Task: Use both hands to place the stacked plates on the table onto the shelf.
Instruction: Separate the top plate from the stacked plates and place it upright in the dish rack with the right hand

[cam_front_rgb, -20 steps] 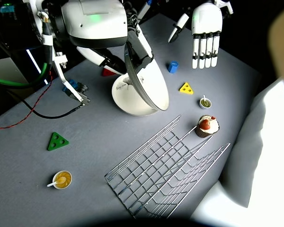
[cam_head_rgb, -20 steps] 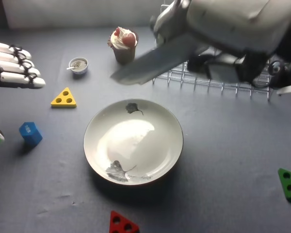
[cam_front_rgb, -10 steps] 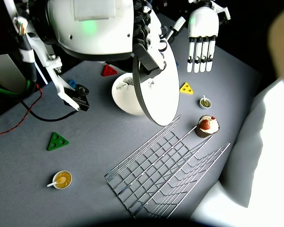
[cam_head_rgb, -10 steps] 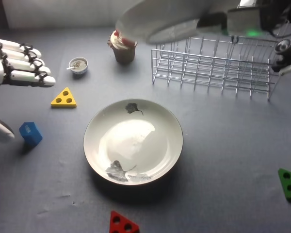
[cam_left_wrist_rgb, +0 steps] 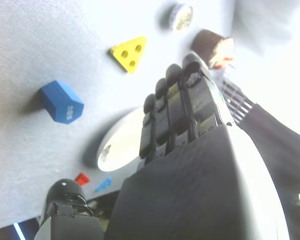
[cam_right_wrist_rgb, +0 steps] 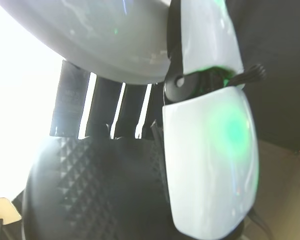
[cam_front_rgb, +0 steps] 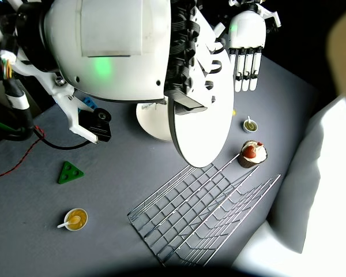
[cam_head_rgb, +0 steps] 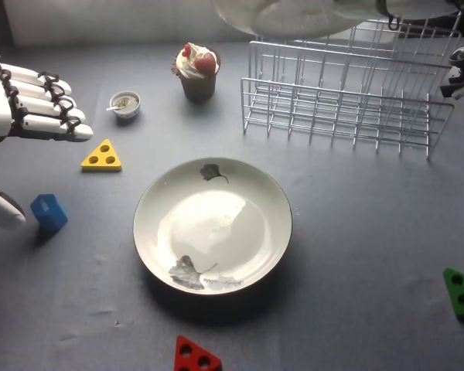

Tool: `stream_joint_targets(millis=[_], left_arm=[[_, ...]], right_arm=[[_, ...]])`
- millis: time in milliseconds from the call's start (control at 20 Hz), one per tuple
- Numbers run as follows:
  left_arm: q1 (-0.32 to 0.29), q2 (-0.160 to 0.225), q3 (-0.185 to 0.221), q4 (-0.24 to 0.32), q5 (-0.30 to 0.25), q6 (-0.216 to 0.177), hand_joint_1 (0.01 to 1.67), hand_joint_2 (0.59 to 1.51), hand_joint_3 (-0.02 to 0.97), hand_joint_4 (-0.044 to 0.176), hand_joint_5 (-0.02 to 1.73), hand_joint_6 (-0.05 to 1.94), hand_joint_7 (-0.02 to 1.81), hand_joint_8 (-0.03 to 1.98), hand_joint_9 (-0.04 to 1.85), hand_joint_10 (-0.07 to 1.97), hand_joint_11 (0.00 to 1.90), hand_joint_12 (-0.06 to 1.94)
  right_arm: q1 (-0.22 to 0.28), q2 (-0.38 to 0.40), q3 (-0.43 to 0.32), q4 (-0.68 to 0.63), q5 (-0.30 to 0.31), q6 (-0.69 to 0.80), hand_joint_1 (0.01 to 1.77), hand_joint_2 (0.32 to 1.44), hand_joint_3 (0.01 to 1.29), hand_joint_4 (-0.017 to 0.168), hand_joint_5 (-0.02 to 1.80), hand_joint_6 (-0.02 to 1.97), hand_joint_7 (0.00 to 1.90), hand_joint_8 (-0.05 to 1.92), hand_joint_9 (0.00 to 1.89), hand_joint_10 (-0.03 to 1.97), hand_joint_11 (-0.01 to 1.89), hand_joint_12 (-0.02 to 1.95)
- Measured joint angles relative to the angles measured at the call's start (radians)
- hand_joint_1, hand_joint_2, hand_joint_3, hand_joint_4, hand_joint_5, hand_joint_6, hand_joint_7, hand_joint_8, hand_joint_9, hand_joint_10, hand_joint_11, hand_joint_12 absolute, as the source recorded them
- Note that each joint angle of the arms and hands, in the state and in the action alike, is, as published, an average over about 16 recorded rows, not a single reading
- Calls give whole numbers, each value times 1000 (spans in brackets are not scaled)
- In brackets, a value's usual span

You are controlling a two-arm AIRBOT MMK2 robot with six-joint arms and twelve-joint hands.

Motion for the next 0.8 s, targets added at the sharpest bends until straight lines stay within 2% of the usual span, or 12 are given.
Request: stream_joint_targets(millis=[800], left_arm=[[-47,-3,-2,49,3,-10,14,952,-1,8,143,19,192,6,209,20,192,14]], right_arm=[[13,-26,148,62,-105,169,1471,900,13,-9,1008,735,1176,418,1267,447,1040,1291]])
